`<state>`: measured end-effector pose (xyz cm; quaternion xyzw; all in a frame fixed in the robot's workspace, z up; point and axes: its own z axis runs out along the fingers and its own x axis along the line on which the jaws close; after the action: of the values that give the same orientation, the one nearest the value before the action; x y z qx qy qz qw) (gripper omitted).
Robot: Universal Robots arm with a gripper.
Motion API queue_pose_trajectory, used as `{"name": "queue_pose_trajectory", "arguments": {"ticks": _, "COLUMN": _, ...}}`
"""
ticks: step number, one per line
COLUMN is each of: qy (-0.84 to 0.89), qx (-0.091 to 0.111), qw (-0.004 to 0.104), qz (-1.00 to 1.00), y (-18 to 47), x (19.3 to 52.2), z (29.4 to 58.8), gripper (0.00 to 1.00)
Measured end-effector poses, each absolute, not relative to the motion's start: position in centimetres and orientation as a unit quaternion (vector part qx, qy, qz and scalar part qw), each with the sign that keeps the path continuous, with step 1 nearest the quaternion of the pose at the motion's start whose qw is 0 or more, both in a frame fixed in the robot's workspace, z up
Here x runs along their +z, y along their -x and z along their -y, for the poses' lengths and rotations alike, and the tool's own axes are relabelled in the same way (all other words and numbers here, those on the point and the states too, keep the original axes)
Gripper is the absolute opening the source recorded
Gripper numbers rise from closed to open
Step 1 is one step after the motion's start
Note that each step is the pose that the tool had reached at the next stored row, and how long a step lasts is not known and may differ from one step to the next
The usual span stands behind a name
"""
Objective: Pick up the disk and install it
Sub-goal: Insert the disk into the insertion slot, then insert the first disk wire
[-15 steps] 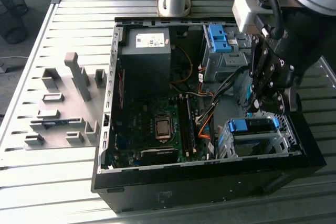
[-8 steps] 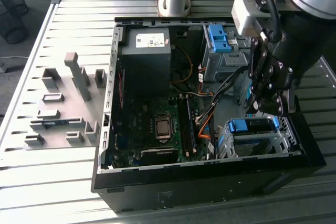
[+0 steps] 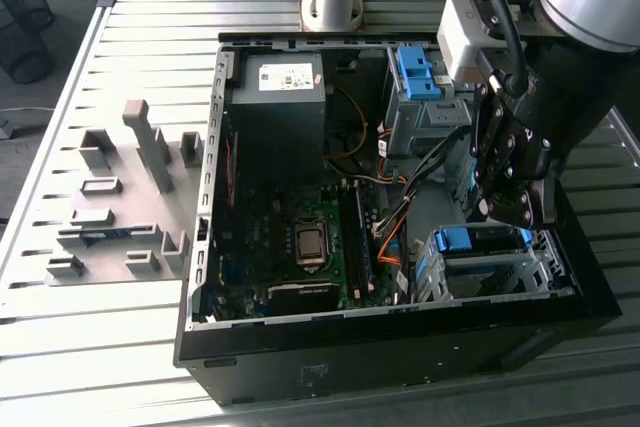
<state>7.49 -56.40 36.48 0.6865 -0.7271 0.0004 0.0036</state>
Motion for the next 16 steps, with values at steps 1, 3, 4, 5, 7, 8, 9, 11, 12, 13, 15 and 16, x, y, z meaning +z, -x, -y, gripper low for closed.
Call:
{"name": "queue_pose_trajectory", "arguments": {"ticks": 1, "qy": -0.687, "qx": 0.000, "qw": 0.004, "qz": 0.727, "y": -7.49, "x": 36.46, "z": 56.40, "gripper": 0.11}}
{"name": "queue_pose_trajectory", "arguments": {"ticks": 3, "qy": -0.687, "qx": 0.000, "qw": 0.004, "qz": 0.727, "y": -7.50, "x": 36.44, "z": 56.40, "gripper": 0.11}}
{"name": "queue_pose_trajectory", "arguments": {"ticks": 4, "qy": -0.687, "qx": 0.000, "qw": 0.004, "qz": 0.727, "y": -7.49, "x": 36.44, "z": 56.40, "gripper": 0.11}}
{"name": "queue_pose_trajectory", "arguments": {"ticks": 5, "qy": -0.687, "qx": 0.000, "qw": 0.004, "qz": 0.727, "y": -7.49, "x": 36.44, "z": 56.40, "gripper": 0.11}}
{"name": "queue_pose_trajectory", "arguments": {"ticks": 7, "qy": -0.687, "qx": 0.000, "qw": 0.004, "qz": 0.727, "y": -7.49, "x": 36.44, "z": 56.40, "gripper": 0.11}}
{"name": "queue_pose_trajectory", "arguments": {"ticks": 8, "qy": -0.687, "qx": 0.000, "qw": 0.004, "qz": 0.727, "y": -7.49, "x": 36.43, "z": 56.40, "gripper": 0.11}}
{"name": "queue_pose_trajectory", "arguments": {"ticks": 9, "qy": -0.687, "qx": 0.000, "qw": 0.004, "qz": 0.727, "y": -7.50, "x": 36.43, "z": 56.40, "gripper": 0.11}}
{"name": "queue_pose_trajectory", "arguments": {"ticks": 11, "qy": -0.687, "qx": 0.000, "qw": 0.004, "qz": 0.727, "y": -7.49, "x": 36.43, "z": 56.40, "gripper": 0.11}}
{"name": "queue_pose_trajectory", "arguments": {"ticks": 12, "qy": -0.687, "qx": 0.000, "qw": 0.004, "qz": 0.727, "y": -7.51, "x": 36.43, "z": 56.40, "gripper": 0.11}}
{"name": "queue_pose_trajectory", "arguments": {"ticks": 13, "qy": -0.687, "qx": 0.000, "qw": 0.003, "qz": 0.727, "y": -7.56, "x": 36.42, "z": 56.40, "gripper": 0.11}}
{"name": "queue_pose_trajectory", "arguments": {"ticks": 15, "qy": -0.687, "qx": 0.000, "qw": 0.003, "qz": 0.727, "y": -7.85, "x": 36.42, "z": 56.40, "gripper": 0.11}}
{"name": "queue_pose_trajectory", "arguments": {"ticks": 16, "qy": -0.687, "qx": 0.000, "qw": 0.003, "qz": 0.727, "y": -8.06, "x": 36.42, "z": 56.40, "gripper": 0.11}}
